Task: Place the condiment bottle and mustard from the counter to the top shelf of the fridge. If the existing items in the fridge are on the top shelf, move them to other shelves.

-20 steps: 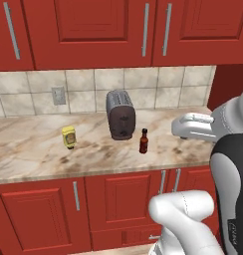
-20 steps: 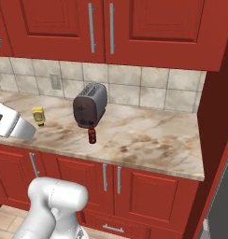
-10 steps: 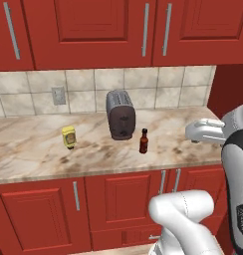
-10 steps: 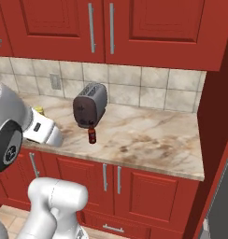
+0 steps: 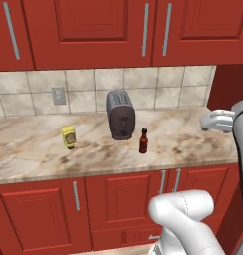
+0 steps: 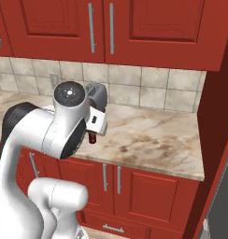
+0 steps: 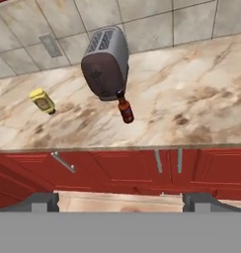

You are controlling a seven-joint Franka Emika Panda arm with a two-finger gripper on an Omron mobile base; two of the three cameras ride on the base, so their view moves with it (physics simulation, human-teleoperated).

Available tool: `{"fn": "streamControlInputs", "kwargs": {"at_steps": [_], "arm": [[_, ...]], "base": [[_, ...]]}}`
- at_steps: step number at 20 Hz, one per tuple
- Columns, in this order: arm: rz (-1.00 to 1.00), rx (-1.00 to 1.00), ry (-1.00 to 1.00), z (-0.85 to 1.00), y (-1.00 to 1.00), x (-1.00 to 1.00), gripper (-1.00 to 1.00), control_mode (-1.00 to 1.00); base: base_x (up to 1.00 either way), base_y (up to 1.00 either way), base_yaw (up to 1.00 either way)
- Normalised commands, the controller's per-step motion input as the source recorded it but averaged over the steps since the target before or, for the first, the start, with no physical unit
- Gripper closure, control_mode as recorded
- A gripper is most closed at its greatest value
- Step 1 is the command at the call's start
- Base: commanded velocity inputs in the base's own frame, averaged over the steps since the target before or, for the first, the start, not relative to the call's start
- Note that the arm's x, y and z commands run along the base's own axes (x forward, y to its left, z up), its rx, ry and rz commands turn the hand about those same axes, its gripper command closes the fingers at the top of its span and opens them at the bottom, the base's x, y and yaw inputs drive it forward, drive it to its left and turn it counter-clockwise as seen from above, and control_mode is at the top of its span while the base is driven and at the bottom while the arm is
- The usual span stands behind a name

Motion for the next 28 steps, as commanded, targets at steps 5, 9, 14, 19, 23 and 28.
{"fn": "streamControlInputs", "kwargs": {"at_steps": [5,9,14,19,23,28], "arm": [[0.23,-0.01,0.0,-0.32,-0.15,0.78,-1.0,-1.0],[0.32,0.0,0.0,-0.32,-0.01,0.96,-1.0,-1.0],[0.4,0.0,0.0,-0.4,-0.04,1.0,-1.0,-1.0],[0.39,0.0,-0.05,-0.47,0.0,0.96,-1.0,-1.0],[0.32,0.0,-0.16,-0.46,0.02,0.76,-1.0,-1.0],[0.24,0.0,-0.19,-0.42,0.01,0.53,-1.0,-1.0]], "base": [[0.0,0.0,0.0],[0.0,0.0,0.0],[0.0,0.0,0.0],[0.0,0.0,0.0],[0.0,0.0,0.0],[0.0,0.0,0.0]]}}
